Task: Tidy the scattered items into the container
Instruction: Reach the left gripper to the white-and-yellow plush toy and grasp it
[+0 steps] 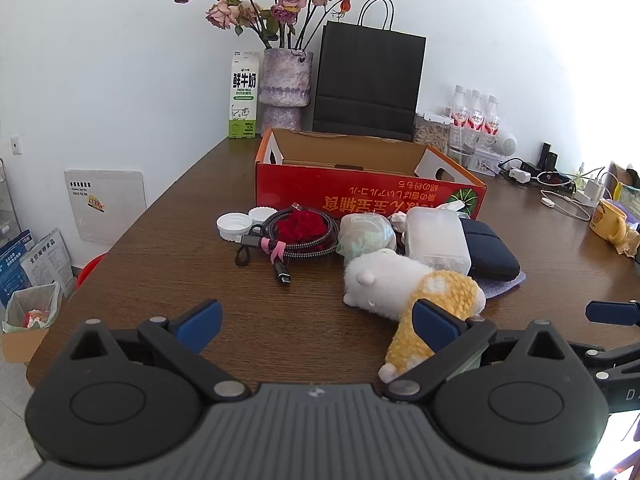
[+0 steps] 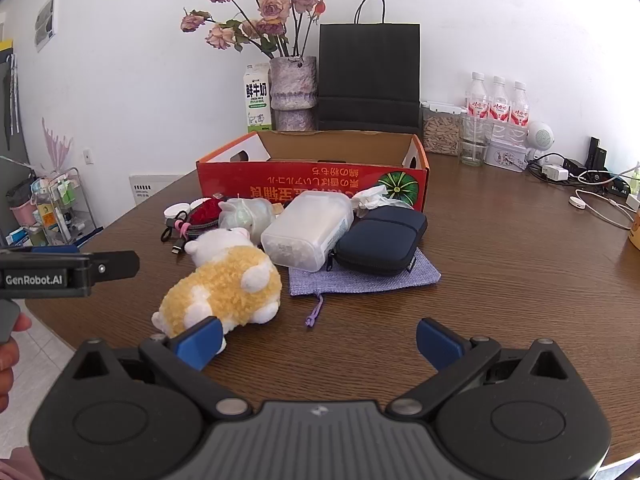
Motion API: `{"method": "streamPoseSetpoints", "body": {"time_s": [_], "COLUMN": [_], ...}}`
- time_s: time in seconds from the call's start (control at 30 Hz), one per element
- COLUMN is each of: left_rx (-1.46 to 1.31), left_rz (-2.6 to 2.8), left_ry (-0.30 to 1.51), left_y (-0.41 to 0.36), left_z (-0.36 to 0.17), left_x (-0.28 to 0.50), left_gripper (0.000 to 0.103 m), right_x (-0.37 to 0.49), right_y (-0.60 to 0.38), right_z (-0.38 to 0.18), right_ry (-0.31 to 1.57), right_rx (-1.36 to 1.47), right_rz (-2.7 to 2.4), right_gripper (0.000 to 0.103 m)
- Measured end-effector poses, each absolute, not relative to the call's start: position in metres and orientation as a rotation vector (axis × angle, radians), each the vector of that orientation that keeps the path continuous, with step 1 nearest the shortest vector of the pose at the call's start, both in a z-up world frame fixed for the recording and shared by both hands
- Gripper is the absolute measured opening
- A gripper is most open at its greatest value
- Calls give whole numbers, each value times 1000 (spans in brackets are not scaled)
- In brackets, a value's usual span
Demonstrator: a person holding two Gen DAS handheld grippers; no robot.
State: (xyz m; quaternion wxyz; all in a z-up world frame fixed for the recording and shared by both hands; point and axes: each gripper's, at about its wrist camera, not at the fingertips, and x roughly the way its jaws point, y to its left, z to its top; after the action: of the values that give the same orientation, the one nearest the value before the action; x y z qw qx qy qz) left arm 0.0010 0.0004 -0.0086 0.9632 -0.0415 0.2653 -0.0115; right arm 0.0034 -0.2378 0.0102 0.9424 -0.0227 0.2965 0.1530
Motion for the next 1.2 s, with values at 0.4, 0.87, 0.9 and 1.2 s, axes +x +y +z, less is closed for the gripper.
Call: {"method": "streamPoseSetpoints", "body": {"time_s": [0.4,0.87,0.9,1.2], "left_rx": [-56,-20,-23,-58], "left_rz": [-63,-181,-175,-163], "left_ry": [538,631,638,665], "left_y": [-14,-56,-58,-63], "left_z": [-14,-29,-31,-43], "left_x": [3,48,50,55], "left_gripper": [103,103,103,95], "right_x": [7,21,22,35], "right_y": [-242,-271,-272,-277], "right_z": [1,-11,-12,-16], "right_ry": [613,635,633,640], "right_rx": [-56,-38,-39,-46], "right_rz": [288,229,230,270], "right_gripper": [103,103,103,103]}}
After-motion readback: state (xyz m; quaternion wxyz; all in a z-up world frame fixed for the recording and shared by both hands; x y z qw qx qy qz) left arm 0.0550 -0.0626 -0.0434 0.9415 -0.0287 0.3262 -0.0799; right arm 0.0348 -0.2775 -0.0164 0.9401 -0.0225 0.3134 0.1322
